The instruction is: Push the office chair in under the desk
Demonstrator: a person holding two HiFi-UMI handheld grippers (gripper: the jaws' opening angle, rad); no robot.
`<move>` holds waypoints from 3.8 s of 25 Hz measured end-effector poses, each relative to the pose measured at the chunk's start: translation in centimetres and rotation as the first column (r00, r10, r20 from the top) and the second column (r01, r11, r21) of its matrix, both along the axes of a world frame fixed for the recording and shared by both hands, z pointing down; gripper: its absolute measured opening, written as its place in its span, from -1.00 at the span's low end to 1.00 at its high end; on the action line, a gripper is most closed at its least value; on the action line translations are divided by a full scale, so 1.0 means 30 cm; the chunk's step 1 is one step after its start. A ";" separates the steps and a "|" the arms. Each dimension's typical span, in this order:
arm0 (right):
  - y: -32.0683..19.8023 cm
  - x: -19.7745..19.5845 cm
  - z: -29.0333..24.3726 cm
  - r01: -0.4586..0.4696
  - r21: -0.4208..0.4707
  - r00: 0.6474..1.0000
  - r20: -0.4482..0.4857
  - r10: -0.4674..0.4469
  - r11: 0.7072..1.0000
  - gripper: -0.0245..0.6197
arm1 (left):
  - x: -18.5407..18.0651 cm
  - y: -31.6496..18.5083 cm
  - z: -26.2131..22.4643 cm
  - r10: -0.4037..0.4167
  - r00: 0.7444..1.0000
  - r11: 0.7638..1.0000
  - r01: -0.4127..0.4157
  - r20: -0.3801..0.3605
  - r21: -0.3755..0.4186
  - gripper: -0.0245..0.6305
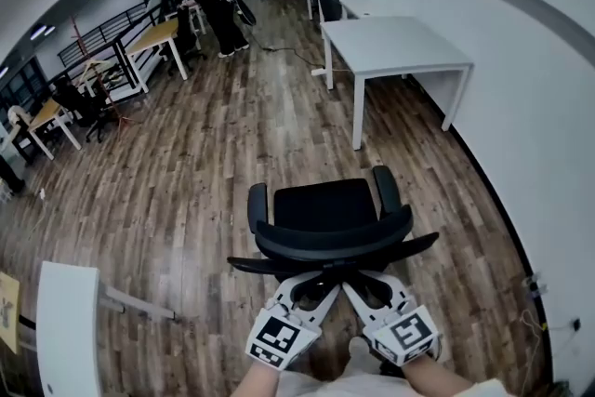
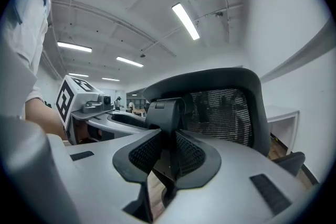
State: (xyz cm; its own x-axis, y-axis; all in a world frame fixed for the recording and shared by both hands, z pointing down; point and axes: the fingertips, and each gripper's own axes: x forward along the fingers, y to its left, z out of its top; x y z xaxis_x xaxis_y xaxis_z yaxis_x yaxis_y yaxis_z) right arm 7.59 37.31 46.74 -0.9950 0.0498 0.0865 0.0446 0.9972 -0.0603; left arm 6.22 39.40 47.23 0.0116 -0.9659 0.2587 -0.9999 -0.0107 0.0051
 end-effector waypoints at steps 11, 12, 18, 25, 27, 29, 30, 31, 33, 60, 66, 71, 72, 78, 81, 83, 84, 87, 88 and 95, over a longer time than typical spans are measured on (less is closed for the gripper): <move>0.178 -0.138 0.010 -0.318 0.012 0.948 -0.015 0.318 0.948 -0.63 | -0.153 0.161 -0.004 0.227 0.974 0.974 -0.227 -0.008 0.028 -0.65; 0.191 -0.155 0.007 -0.339 0.014 0.941 -0.009 0.339 0.941 -0.63 | -0.172 0.175 -0.005 0.243 0.970 0.970 -0.242 -0.004 0.026 -0.65; 0.213 -0.257 0.002 -0.405 0.016 0.914 -0.015 0.405 0.914 -0.63 | -0.274 0.189 0.001 0.292 0.956 0.956 -0.292 0.000 0.006 -0.65; 0.268 -0.305 0.032 -0.475 0.016 0.879 -0.038 0.476 0.880 -0.63 | -0.330 0.242 0.020 0.366 0.931 0.930 -0.365 0.010 -0.031 -0.64; 0.282 -0.322 0.030 -0.501 0.026 0.864 -0.031 0.502 0.865 -0.63 | -0.350 0.255 0.013 0.393 0.919 0.919 -0.393 0.015 -0.032 -0.64; 0.301 -0.344 0.029 -0.538 0.038 0.842 -0.028 0.539 0.842 -0.63 | -0.375 0.272 0.002 0.428 0.903 0.904 -0.427 0.021 -0.028 -0.64; 0.316 -0.362 0.028 -0.561 0.039 0.827 -0.029 0.562 0.827 -0.63 | -0.394 0.285 0.000 0.444 0.896 0.896 -0.444 0.021 -0.023 -0.64; 0.332 -0.383 0.024 -0.587 0.038 0.809 -0.028 0.588 0.809 -0.63 | -0.416 0.299 -0.001 0.460 0.888 0.888 -0.460 0.019 -0.016 -0.64; 0.360 -0.425 0.025 -0.645 0.037 0.763 -0.022 0.646 0.763 -0.63 | -0.464 0.325 0.004 0.497 0.868 0.868 -0.497 0.009 -0.005 -0.64; 0.185 -0.743 0.021 -0.848 0.021 0.527 -0.073 0.846 0.530 -0.63 | -0.775 0.114 0.013 0.769 0.639 0.635 -0.766 -0.005 -0.100 -0.64; 0.107 -0.682 0.035 -0.838 0.017 0.542 -0.093 0.835 0.546 -0.63 | -0.711 0.042 0.025 0.789 0.614 0.608 -0.782 -0.006 -0.135 -0.64; 0.050 -0.681 0.032 -0.821 0.016 0.569 -0.077 0.819 0.571 -0.63 | -0.707 -0.011 0.022 0.782 0.623 0.617 -0.773 0.010 -0.150 -0.64; 0.042 -0.686 0.037 -0.818 0.020 0.571 -0.076 0.817 0.574 -0.63 | -0.714 -0.019 0.024 0.781 0.625 0.619 -0.770 0.015 -0.154 -0.64; 0.002 -0.730 0.046 -0.825 0.032 0.562 -0.058 0.825 0.564 -0.63 | -0.764 -0.064 0.021 0.813 0.582 0.580 -0.801 0.037 -0.151 -0.63; -0.027 -0.755 0.045 -0.845 0.031 0.532 -0.057 0.845 0.534 -0.63 | -0.790 -0.092 0.015 0.830 0.556 0.556 -0.819 0.037 -0.143 -0.63; -0.048 -0.774 0.051 -0.859 0.030 0.509 -0.070 0.858 0.512 -0.63 | -0.811 -0.112 0.019 0.838 0.545 0.544 -0.826 0.035 -0.146 -0.63; -0.060 -0.784 0.047 -0.866 0.026 0.496 -0.073 0.865 0.499 -0.63 | -0.819 -0.125 0.021 0.843 0.537 0.536 -0.831 0.036 -0.149 -0.63; -0.089 -0.804 0.036 -0.887 0.018 0.459 -0.076 0.885 0.462 -0.63 | -0.831 -0.156 0.027 0.863 0.504 0.503 -0.852 0.033 -0.144 -0.63; -0.095 -0.810 0.037 -0.893 0.019 0.446 -0.077 0.891 0.449 -0.63 | -0.837 -0.164 0.029 0.871 0.489 0.489 -0.860 0.034 -0.144 -0.63; -0.193 -0.831 0.038 -0.925 0.034 0.376 -0.072 0.924 0.379 -0.66 | -0.854 -0.257 0.030 0.915 0.399 0.404 -0.899 0.063 -0.169 -0.63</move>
